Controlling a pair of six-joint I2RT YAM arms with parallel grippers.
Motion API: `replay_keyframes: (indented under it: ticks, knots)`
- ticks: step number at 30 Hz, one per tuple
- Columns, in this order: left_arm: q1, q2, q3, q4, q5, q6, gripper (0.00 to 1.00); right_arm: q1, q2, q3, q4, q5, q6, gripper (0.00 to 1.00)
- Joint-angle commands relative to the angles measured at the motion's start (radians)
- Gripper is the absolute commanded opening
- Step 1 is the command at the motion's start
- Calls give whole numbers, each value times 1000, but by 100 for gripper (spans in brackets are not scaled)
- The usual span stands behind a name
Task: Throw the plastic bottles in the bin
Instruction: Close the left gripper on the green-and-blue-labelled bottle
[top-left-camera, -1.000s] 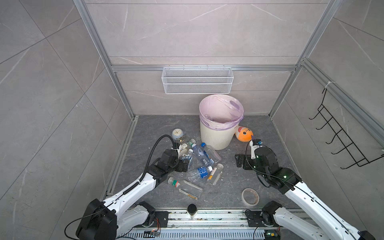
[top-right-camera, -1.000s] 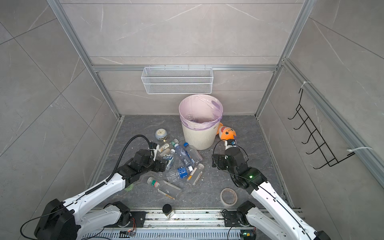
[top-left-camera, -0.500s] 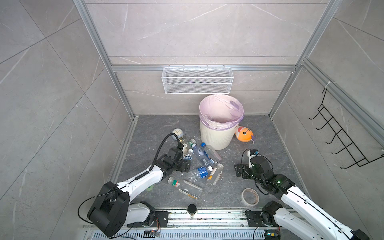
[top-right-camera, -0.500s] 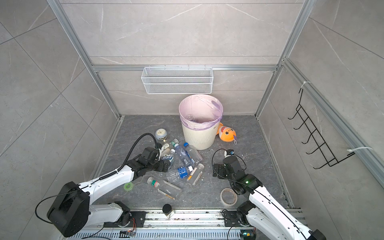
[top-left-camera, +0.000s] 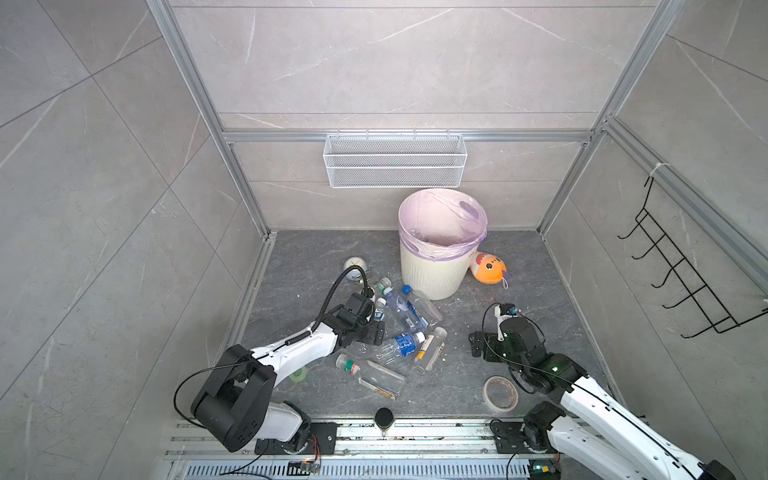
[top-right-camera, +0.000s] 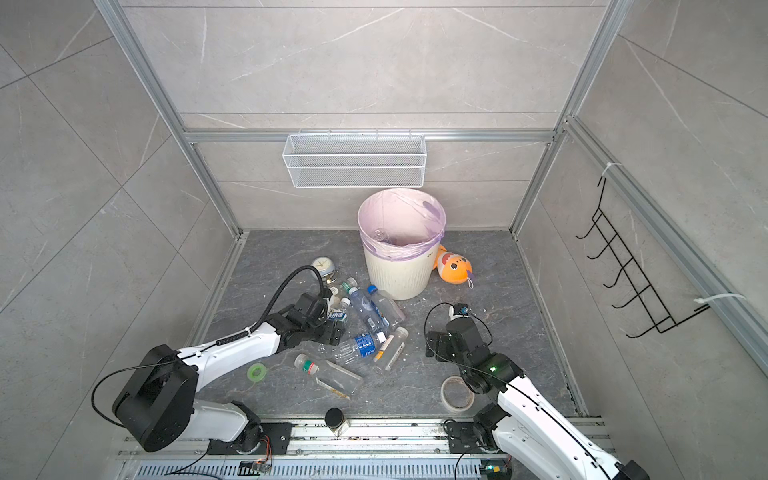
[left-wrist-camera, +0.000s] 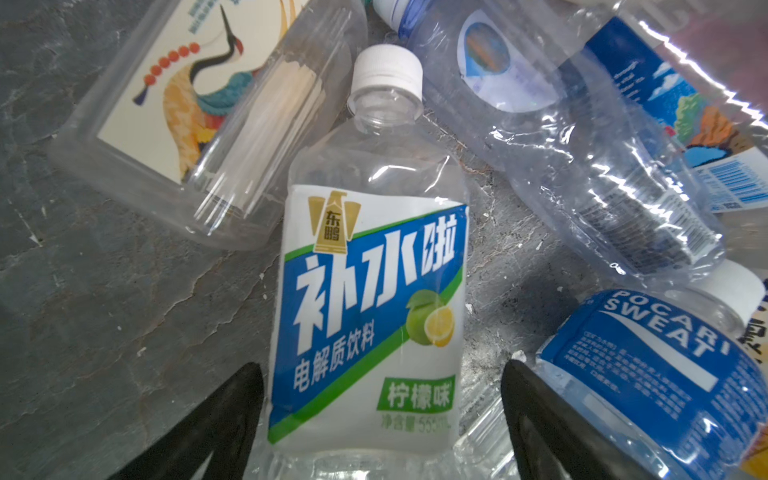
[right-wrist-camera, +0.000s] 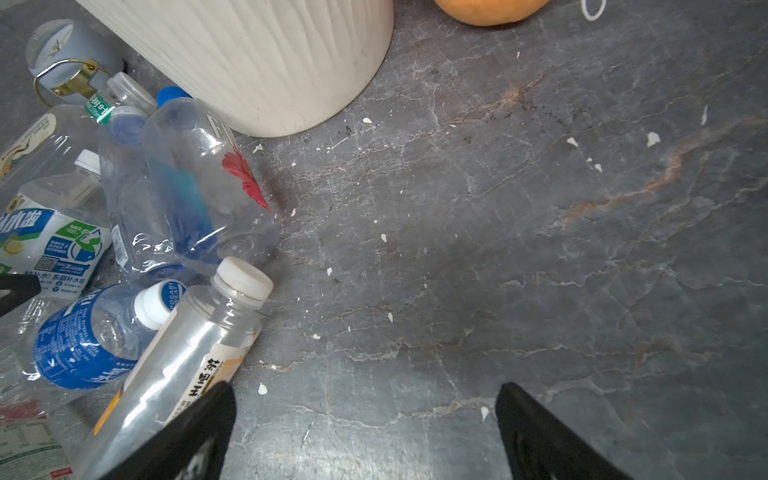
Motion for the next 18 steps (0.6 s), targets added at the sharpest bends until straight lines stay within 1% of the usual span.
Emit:
replay_keyframes:
  ticks: [1, 6, 12, 18]
  knots:
    - [-15, 19, 46, -25, -51, -10, 91, 4, -6, -16, 20, -6, 14, 100]
    - [-22, 39, 57, -39, -78, -17, 91, 4, -2, -16, 21, -4, 14, 98]
    - [-24, 55, 73, -67, -105, -22, 87, 4, 5, -16, 23, -7, 14, 94]
    - [-25, 57, 72, -72, -111, -23, 84, 4, 7, -16, 22, -2, 16, 94]
